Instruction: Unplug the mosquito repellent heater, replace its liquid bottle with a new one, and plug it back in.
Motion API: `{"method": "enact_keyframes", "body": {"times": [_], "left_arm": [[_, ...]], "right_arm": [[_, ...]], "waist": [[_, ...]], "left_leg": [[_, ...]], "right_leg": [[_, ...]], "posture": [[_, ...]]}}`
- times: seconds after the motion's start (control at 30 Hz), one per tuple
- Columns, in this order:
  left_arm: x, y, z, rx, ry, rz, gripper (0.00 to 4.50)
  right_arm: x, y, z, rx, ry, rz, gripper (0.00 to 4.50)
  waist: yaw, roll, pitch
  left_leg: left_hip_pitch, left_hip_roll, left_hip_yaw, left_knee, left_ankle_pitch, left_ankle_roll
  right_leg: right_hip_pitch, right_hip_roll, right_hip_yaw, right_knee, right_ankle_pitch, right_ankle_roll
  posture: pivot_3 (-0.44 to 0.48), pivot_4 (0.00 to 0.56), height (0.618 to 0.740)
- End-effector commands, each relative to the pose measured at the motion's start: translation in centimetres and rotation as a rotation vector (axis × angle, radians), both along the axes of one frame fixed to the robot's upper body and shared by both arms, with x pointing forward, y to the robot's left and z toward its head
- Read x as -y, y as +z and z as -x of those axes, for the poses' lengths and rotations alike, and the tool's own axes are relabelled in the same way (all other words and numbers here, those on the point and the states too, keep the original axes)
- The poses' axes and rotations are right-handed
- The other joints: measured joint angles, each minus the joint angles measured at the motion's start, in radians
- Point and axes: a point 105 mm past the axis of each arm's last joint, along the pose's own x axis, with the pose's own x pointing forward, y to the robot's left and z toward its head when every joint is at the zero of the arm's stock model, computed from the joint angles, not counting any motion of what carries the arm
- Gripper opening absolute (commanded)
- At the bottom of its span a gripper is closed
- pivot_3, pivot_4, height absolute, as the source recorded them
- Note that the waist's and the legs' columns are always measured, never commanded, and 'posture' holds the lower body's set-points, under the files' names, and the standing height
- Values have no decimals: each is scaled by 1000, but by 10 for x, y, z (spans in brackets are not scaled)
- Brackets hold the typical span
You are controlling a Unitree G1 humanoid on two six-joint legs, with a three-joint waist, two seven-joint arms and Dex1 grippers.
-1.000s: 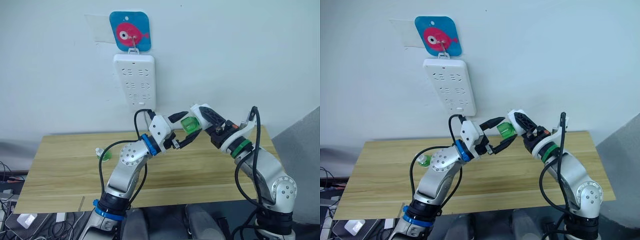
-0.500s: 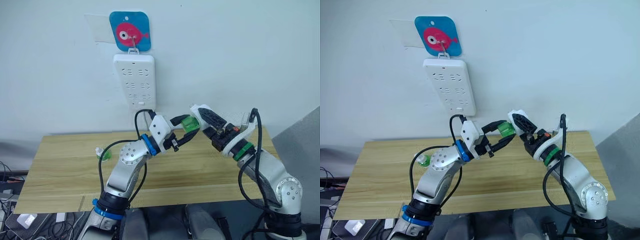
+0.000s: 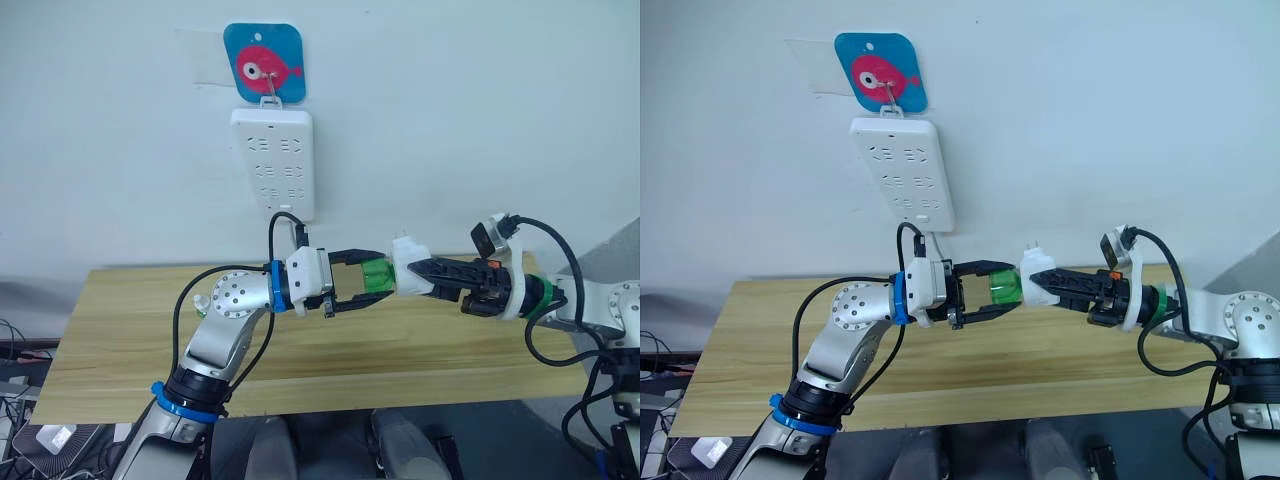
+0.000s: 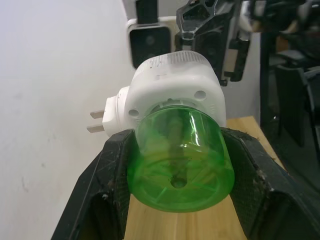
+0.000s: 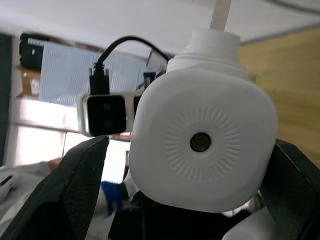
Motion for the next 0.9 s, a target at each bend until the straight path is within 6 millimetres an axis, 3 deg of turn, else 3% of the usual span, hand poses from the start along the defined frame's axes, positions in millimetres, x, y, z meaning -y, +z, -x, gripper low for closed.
{"method": "enact_keyframes", "body": {"times": [0.03, 0.37, 0.63, 0.83, 0.9], "left_arm": [[2, 4, 10, 35, -44, 1, 2262], [9, 0, 17, 53, -56, -6, 2262], [12, 0, 16, 52, -53, -1, 2262], [13, 2, 15, 51, -52, 8, 2262], [13, 1, 15, 49, -52, 7, 2262]], "right_arm": [[-1, 12, 10, 2, 110, -17, 4468], [0, 17, -3, -1, 80, 19, 4468], [1, 17, -2, -1, 83, 41, 4468], [2, 18, 0, 5, 89, 43, 3014], [3, 18, -1, 5, 87, 41, 3022]], "waist": [[4, 0, 0], [15, 0, 0], [16, 0, 0], [16, 0, 0], [15, 0, 0]], "left_leg": [[0, 0, 0, 0, 0, 0], [0, 0, 0, 2, -1, 1], [0, 0, -1, 2, -1, 1], [0, 0, -1, 2, -1, 1], [0, 0, 0, 2, -1, 1]], "right_leg": [[0, 0, 0, 0, 0, 0], [0, 0, 0, 0, 0, 0], [1, 0, -1, 0, 0, 0], [1, 0, -1, 0, 0, 0], [1, 0, -1, 0, 0, 0]], "posture": [[-135, 234, 740], [-121, 231, 740], [-130, 231, 740], [-134, 231, 740], [-136, 233, 740]]}}
